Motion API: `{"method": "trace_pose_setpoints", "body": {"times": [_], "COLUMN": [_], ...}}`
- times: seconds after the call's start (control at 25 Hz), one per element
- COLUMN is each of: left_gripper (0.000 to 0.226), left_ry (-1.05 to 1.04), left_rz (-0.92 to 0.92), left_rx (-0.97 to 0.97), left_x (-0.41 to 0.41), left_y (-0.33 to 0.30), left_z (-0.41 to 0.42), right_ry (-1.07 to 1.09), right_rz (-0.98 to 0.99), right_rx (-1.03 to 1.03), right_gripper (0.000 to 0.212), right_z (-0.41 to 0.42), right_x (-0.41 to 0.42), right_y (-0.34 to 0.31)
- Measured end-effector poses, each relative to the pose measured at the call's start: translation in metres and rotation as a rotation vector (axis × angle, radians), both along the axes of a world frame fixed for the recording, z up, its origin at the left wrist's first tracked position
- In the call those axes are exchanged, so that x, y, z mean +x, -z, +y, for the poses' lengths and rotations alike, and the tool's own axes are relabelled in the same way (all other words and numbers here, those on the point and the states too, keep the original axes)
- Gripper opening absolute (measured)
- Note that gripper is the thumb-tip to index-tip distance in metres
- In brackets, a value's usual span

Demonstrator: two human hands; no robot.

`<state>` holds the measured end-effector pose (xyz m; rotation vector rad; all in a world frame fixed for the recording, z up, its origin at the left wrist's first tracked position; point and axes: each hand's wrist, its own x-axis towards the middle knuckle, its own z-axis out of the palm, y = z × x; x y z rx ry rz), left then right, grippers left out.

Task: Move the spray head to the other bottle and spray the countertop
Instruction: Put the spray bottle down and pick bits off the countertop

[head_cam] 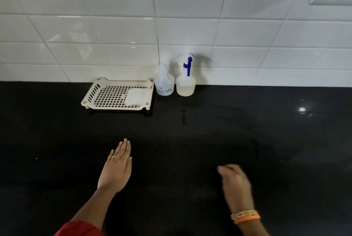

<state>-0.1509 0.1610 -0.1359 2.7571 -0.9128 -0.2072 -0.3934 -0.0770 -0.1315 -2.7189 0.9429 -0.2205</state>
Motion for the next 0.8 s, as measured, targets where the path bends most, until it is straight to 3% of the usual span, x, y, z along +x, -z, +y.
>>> {"method": "trace_pose_setpoints", "body": {"times": [0.04, 0.12, 0.16, 0.24, 0.32, 0.4, 0.48, 0.6, 0.72, 0.8], "left_gripper": [0.052, 0.053, 0.053, 0.053, 0.052, 0.052, 0.053, 0.053, 0.053, 0.053], "left_ry": [-0.003, 0.002, 0.005, 0.003, 0.005, 0.009, 0.008, 0.009, 0.008, 0.005], "left_rz": [0.002, 0.012, 0.018, 0.029, 0.029, 0.021, 0.015, 0.024, 0.021, 0.024], "left_rx": [-0.014, -0.025, -0.023, -0.019, -0.018, -0.03, -0.041, -0.039, -0.04, -0.037], "left_x": [0.001, 0.002, 0.002, 0.001, 0.002, 0.002, 0.001, 0.002, 0.002, 0.001], "left_y": [0.001, 0.001, 0.001, 0.001, 0.002, 0.003, 0.004, 0.003, 0.004, 0.003], "left_z": [0.002, 0.002, 0.002, 0.001, 0.002, 0.002, 0.003, 0.003, 0.002, 0.003], "right_ry": [-0.109, -0.546, -0.712, -0.88, -0.712, -0.308, 0.018, 0.261, 0.037, -0.295], "right_rz": [-0.055, -0.048, -0.02, 0.093, 0.017, -0.107, -0.153, -0.127, -0.145, -0.154], "right_rx": [0.083, 0.086, 0.259, 0.289, 0.168, 0.023, 0.041, 0.072, 0.169, 0.215], "right_gripper": [0.014, 0.02, 0.022, 0.023, 0.021, 0.012, 0.024, 0.019, 0.012, 0.021], "right_z": [0.029, 0.093, 0.124, 0.139, 0.105, 0.045, -0.01, -0.031, 0.029, 0.07], "right_x": [0.019, 0.064, 0.077, 0.075, 0.049, -0.001, -0.054, -0.073, -0.022, 0.0], "right_y": [-0.008, -0.018, -0.019, -0.021, -0.016, -0.006, -0.008, -0.013, -0.014, -0.018]}}
